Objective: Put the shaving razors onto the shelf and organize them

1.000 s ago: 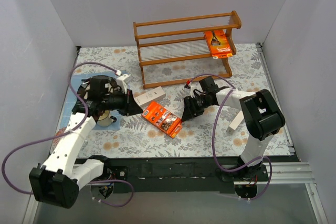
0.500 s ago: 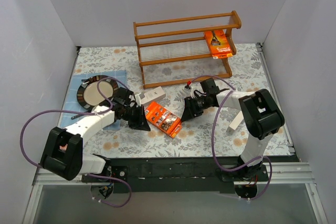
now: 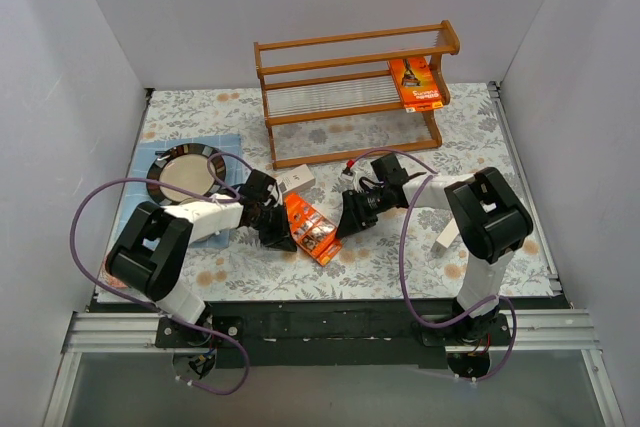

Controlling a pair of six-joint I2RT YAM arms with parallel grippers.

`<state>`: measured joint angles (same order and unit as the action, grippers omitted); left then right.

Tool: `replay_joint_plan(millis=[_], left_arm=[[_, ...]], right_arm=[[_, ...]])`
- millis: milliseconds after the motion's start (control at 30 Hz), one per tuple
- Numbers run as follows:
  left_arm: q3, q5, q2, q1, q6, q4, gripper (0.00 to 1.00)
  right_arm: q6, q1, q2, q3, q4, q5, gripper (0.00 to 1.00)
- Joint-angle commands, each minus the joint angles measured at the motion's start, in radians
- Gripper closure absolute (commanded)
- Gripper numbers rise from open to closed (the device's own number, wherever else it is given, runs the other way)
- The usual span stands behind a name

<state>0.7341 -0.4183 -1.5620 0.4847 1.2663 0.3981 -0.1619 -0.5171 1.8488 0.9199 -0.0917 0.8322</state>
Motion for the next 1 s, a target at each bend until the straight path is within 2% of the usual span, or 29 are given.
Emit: replay_joint_plan(millis=[0,333,400,600,733,867,967], left_arm=[[0.033,0.069,-0.044,0.023,0.03,-0.067,1.0],[-0.004,0.084,-0.03,0.055,0.053,-0.074,1.0],[-0.012,0.085,-0.017,0.057,0.056,-0.071,1.0],[-0.029,0.084,-0.001,0.063,0.062,-0.073,1.0],[-0.024,0.079,-0.012,0.065,0.065,-0.081,1.0],[-0.021,0.078,-0.015,0.066,0.065,-0.084,1.0],[-0.021,0.079,-0.018,0.066,0.067,-0.085,1.0]], right_arm=[[0.047,-0.011,0.043,-0.075,-0.128,-0.234,0.46],[0.021,-0.014,0.029,-0.101,-0.152,-0.286,0.53],[0.021,-0.012,0.023,-0.102,-0.192,-0.307,0.5],[0.016,-0.011,-0.008,-0.139,-0.221,-0.308,0.49],[0.016,-0.009,-0.011,-0.144,-0.208,-0.299,0.42],[-0.013,-0.011,0.001,-0.142,-0.126,-0.257,0.41],[-0.005,-0.011,0.039,-0.127,-0.123,-0.222,0.46]])
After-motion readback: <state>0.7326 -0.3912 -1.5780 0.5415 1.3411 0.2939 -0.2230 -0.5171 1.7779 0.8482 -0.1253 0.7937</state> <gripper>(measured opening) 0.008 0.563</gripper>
